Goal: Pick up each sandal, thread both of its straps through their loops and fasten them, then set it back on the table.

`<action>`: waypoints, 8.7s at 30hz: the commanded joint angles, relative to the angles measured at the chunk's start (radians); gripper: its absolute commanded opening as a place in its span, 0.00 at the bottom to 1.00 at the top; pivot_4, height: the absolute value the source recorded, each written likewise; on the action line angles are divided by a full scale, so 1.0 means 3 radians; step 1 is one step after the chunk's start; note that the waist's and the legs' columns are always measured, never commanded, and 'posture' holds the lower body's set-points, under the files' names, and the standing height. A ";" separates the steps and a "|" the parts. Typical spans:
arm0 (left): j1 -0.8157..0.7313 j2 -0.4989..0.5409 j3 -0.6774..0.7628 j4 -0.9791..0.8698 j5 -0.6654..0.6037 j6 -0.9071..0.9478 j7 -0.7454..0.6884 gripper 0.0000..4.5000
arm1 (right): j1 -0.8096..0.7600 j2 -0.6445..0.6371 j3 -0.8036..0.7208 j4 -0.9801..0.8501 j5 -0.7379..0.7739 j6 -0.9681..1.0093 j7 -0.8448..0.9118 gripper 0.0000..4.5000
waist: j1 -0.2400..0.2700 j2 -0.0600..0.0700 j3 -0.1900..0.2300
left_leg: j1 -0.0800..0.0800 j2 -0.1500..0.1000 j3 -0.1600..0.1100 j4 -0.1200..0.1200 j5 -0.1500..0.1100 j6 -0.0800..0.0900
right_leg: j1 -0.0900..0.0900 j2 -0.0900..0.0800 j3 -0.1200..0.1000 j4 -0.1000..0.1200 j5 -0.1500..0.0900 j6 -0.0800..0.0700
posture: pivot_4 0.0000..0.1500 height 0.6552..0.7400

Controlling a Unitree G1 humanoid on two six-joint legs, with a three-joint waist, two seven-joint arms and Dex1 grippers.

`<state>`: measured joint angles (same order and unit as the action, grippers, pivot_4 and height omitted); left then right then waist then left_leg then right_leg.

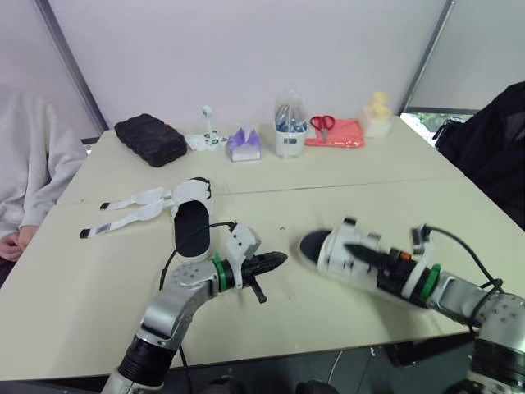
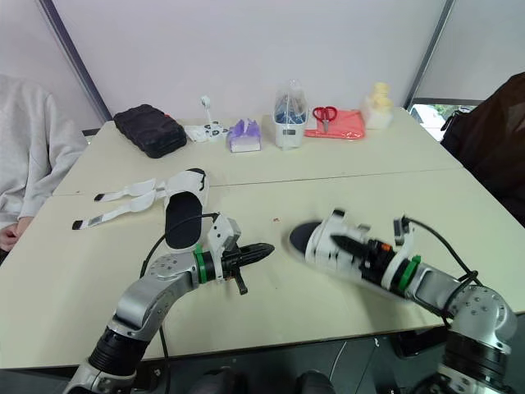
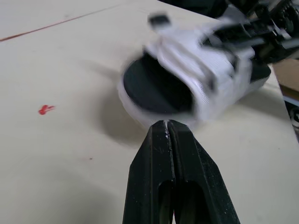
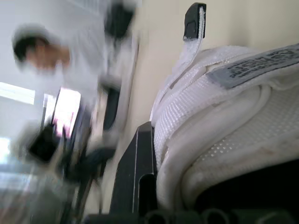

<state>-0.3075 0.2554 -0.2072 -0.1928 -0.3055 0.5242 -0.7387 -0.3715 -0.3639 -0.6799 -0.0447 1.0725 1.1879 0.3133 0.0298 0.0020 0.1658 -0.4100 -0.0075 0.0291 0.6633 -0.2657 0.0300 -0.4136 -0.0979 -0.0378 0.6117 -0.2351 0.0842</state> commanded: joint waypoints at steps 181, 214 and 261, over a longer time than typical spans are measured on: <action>-0.1629 -0.0014 0.0870 0.1850 -0.0516 -0.0977 0.1351 1.00 | 0.0357 -0.0869 0.1482 0.0041 -0.1990 -0.2827 0.1497 0.19 | -0.0057 -0.0044 0.0003 | 0.0015 -0.0004 0.0025 0.0012 0.0006 -0.0008 | 0.0016 0.0014 0.0014 0.0004 0.0037 0.0053 | 1.00 1.00; -0.0408 0.0450 0.1029 0.0403 -0.1084 0.1090 0.0683 1.00 | 0.0127 -0.0884 0.2587 0.0749 -0.2669 -0.3389 0.2763 0.00 | -0.0066 -0.0042 0.0003 | 0.0025 -0.0001 0.0024 0.0008 0.0006 -0.0012 | 0.0016 0.0000 0.0020 0.0007 0.0031 0.0039 | 1.00 1.00; -0.2259 -0.0029 0.0676 0.3666 0.0524 -0.2261 -0.0885 0.01 | 0.0015 -0.0468 0.2912 0.0946 -0.2943 -0.3603 0.2675 0.00 | -0.0151 -0.0044 0.0002 | 0.0025 0.0005 0.0028 0.0000 0.0007 -0.0030 | 0.0011 0.0007 0.0015 0.0005 0.0042 0.0044 | 1.00 1.00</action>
<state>-1.0206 0.2374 0.0563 0.9984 -0.2029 -0.0574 -0.9490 -0.3838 -0.4962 0.1726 0.2174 0.2167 0.0993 1.1129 -0.0154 -0.0113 0.1663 -0.4019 -0.0060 0.0377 0.6627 -0.2643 0.0202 -0.4101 -0.0969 -0.0323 0.6130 -0.2224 0.0972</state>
